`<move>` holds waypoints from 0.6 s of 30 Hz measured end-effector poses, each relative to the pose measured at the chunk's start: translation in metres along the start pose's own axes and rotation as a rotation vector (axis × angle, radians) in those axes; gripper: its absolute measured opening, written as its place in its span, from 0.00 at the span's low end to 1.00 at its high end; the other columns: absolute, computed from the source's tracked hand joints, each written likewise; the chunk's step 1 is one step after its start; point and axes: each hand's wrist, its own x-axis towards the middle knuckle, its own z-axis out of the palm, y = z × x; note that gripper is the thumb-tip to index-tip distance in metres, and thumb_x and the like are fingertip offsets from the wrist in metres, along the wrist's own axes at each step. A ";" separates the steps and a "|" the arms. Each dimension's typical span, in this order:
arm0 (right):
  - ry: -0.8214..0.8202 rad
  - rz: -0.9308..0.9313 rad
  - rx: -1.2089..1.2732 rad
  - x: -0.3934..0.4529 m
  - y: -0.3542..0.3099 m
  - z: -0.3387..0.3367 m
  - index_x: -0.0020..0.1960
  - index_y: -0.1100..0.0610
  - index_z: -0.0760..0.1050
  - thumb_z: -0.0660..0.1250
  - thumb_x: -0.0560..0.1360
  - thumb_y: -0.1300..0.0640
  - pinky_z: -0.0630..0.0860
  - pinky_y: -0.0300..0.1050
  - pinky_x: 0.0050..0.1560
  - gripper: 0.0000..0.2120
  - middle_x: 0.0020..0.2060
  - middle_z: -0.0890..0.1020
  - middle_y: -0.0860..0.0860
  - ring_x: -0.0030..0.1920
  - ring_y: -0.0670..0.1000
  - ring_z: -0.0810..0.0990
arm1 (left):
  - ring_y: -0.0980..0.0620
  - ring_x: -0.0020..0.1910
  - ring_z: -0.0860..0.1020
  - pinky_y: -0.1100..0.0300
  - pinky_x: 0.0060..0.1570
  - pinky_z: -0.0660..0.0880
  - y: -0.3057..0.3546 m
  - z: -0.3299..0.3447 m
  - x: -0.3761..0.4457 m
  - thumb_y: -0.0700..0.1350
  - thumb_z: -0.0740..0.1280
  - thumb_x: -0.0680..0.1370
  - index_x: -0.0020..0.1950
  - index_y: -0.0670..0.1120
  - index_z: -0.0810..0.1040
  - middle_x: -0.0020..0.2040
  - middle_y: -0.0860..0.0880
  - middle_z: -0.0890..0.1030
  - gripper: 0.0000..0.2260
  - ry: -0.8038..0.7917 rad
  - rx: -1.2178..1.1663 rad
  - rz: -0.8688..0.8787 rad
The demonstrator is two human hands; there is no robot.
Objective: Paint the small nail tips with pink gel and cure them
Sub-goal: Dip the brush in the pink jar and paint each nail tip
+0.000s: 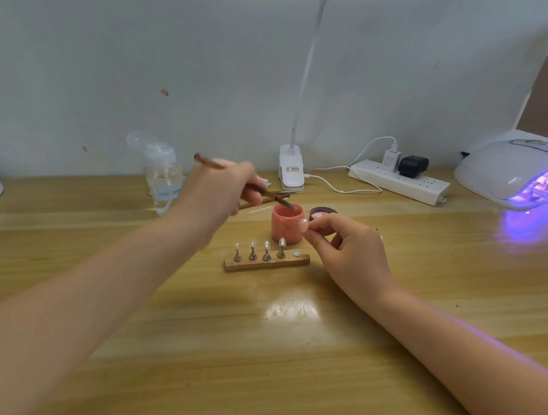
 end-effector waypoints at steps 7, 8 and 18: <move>0.028 -0.007 0.022 0.000 0.000 0.001 0.45 0.51 0.82 0.71 0.73 0.53 0.72 0.44 0.36 0.03 0.37 0.82 0.42 0.28 0.45 0.71 | 0.62 0.14 0.68 0.69 0.20 0.62 0.026 0.024 0.048 0.41 0.62 0.75 0.40 0.41 0.81 0.21 0.54 0.77 0.09 -0.132 0.392 -0.071; 0.029 -0.005 0.024 0.000 0.000 0.002 0.45 0.51 0.82 0.72 0.73 0.53 0.72 0.44 0.36 0.02 0.36 0.82 0.42 0.28 0.46 0.71 | 0.61 0.14 0.68 0.71 0.17 0.61 0.027 0.029 0.049 0.41 0.61 0.75 0.41 0.41 0.80 0.21 0.53 0.77 0.09 -0.154 0.405 -0.086; 0.036 -0.018 0.026 0.000 0.003 0.004 0.44 0.50 0.82 0.72 0.73 0.55 0.70 0.42 0.35 0.01 0.37 0.82 0.41 0.28 0.46 0.70 | 0.60 0.14 0.68 0.74 0.15 0.58 0.011 0.036 0.048 0.39 0.61 0.75 0.40 0.40 0.81 0.22 0.51 0.78 0.09 -0.209 0.324 -0.150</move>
